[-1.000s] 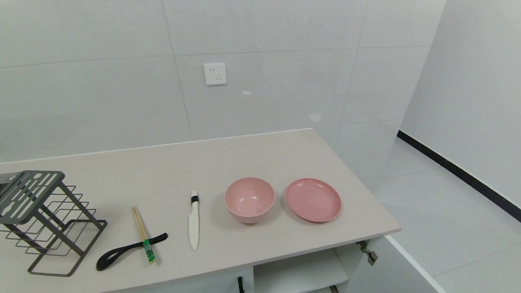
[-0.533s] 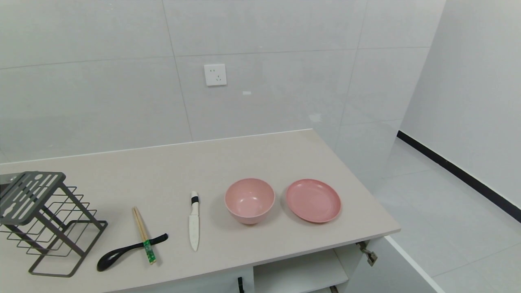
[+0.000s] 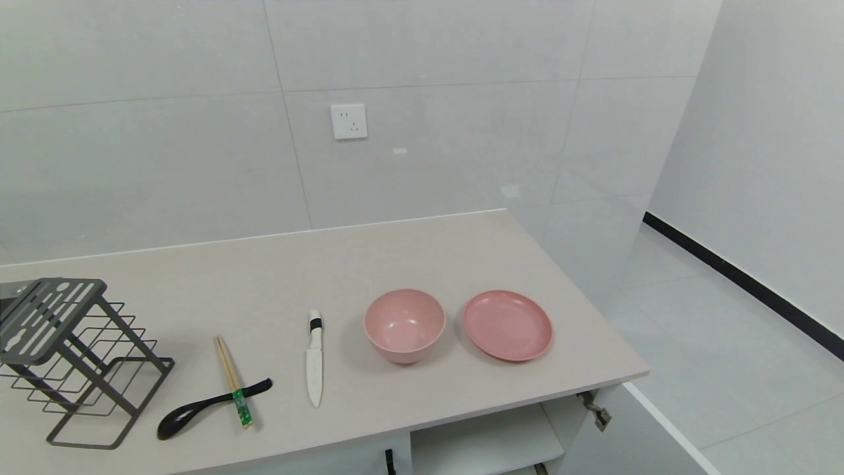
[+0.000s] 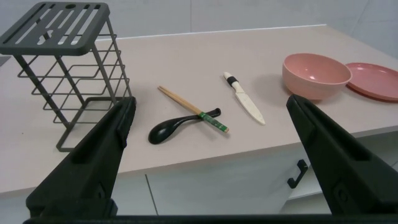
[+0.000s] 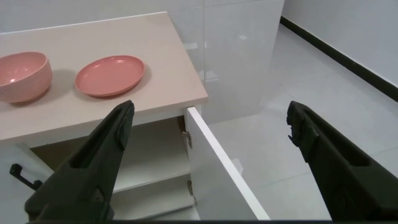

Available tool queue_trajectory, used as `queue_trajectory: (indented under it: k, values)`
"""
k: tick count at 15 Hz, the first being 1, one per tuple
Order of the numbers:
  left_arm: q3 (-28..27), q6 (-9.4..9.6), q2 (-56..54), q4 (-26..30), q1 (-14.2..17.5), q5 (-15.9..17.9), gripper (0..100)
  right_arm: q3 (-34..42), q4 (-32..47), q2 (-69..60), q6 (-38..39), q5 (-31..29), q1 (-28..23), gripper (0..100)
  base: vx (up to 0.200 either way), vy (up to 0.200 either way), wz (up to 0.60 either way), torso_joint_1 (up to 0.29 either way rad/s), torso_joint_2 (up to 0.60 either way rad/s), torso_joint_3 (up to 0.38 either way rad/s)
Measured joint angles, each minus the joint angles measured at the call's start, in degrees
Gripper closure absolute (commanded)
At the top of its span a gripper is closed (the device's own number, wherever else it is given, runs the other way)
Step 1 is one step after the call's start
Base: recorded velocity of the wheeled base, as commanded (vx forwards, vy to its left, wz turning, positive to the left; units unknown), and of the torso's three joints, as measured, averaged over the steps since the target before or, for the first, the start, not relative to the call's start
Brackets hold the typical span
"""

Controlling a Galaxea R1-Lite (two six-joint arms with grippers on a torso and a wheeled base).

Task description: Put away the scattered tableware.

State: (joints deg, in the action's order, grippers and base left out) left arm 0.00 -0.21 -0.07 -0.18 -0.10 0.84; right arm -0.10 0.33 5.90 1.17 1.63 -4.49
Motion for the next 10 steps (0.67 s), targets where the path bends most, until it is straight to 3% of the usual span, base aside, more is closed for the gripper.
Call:
queue_trajectory:
  k: [2, 7, 10]
  values:
    - [0.0, 0.1, 0.0, 0.0, 0.0, 0.0, 0, 0.0, -0.5, 0.0, -0.4, -0.5, 0.0, 0, 0.0, 0.0, 0.0, 0.0, 0.0, 0.0]
    - [0.0, 0.23, 0.0, 0.0, 0.0, -0.1, 0, 0.1, -17.5, 0.0, -0.7, -0.6, 0.1, 0, 0.0, 0.0, 0.0, 0.0, 0.0, 0.0]
    - [0.0, 0.21, 0.0, 0.0, 0.0, -0.1, 0, -2.0, -17.1, 0.2, 1.5, 7.3, -0.2, 0, 0.0, 0.0, 0.0, 0.0, 0.0, 0.0]
